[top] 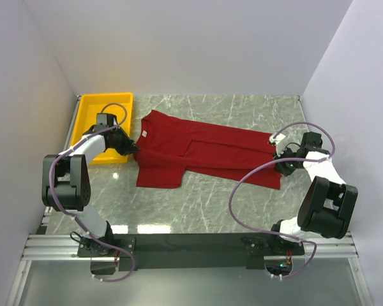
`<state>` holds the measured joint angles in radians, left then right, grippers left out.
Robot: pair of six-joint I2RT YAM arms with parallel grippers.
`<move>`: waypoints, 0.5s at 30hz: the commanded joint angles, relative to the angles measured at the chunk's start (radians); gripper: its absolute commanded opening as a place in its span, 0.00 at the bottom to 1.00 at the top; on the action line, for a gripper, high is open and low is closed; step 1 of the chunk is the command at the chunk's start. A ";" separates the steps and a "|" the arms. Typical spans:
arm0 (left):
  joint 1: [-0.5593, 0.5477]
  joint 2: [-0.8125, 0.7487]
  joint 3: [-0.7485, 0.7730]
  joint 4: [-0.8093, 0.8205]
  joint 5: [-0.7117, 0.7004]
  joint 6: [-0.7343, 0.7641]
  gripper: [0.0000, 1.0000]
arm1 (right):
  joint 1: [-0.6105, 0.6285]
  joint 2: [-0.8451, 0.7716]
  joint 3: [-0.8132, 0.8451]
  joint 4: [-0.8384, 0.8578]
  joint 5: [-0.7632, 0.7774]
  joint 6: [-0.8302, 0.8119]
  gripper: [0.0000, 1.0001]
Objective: Fold and stack the t-shirts
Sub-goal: Fold the tshirt
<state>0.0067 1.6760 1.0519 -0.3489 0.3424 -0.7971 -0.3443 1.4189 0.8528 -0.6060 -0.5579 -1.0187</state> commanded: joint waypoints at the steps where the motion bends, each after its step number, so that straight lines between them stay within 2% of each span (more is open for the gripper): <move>1: 0.001 0.017 0.054 0.013 -0.014 0.027 0.01 | 0.007 0.018 0.051 0.032 0.012 0.005 0.04; 15: 0.001 0.039 0.063 0.016 -0.017 0.029 0.01 | 0.008 0.043 0.057 0.040 0.027 0.003 0.05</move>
<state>0.0067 1.7119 1.0779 -0.3489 0.3424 -0.7967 -0.3428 1.4578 0.8661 -0.5949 -0.5488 -1.0180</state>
